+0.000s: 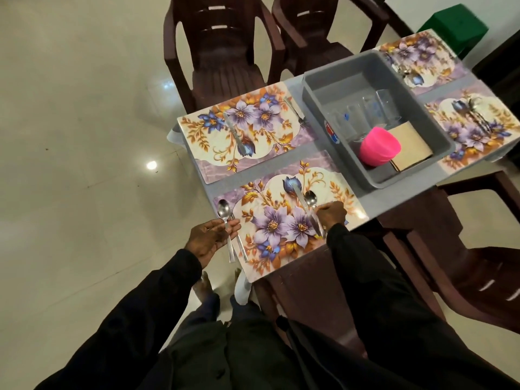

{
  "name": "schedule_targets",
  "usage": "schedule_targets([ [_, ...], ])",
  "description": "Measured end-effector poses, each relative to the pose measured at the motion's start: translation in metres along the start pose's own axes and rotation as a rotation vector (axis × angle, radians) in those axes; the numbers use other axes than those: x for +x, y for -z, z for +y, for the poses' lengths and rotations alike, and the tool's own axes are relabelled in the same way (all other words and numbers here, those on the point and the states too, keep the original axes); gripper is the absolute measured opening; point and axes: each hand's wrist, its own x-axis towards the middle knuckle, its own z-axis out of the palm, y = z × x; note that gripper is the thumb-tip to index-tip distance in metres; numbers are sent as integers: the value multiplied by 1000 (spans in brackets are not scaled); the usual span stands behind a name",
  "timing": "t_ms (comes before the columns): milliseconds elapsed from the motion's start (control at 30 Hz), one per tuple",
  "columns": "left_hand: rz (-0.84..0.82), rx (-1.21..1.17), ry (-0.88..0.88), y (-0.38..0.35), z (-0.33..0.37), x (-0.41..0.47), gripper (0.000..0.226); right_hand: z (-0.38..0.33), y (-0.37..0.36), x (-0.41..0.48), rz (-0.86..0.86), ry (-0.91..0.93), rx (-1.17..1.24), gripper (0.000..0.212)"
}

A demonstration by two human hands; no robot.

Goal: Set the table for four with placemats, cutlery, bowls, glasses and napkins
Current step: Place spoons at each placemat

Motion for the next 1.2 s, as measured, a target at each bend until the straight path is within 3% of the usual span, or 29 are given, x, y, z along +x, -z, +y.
schedule_targets([
  [367,29,-22,-50,23,20,-2,28,-10,-8,12,27,136,-104,27],
  [733,26,-57,-62,46,40,1,47,-22,-10,9,75,136,-138,21],
  [833,11,-72,-62,51,50,4,47,-39,-14,-8,131,225,-101,19],
  [1000,-9,-56,-53,59,77,14,41,-98,-46,-58,-54,337,75,7],
  [1133,-41,-42,-60,72,109,24,41,-159,-96,-105,-356,489,190,11],
  [1200,-69,-36,-61,82,130,30,40,-191,-126,-122,-426,512,224,15],
])
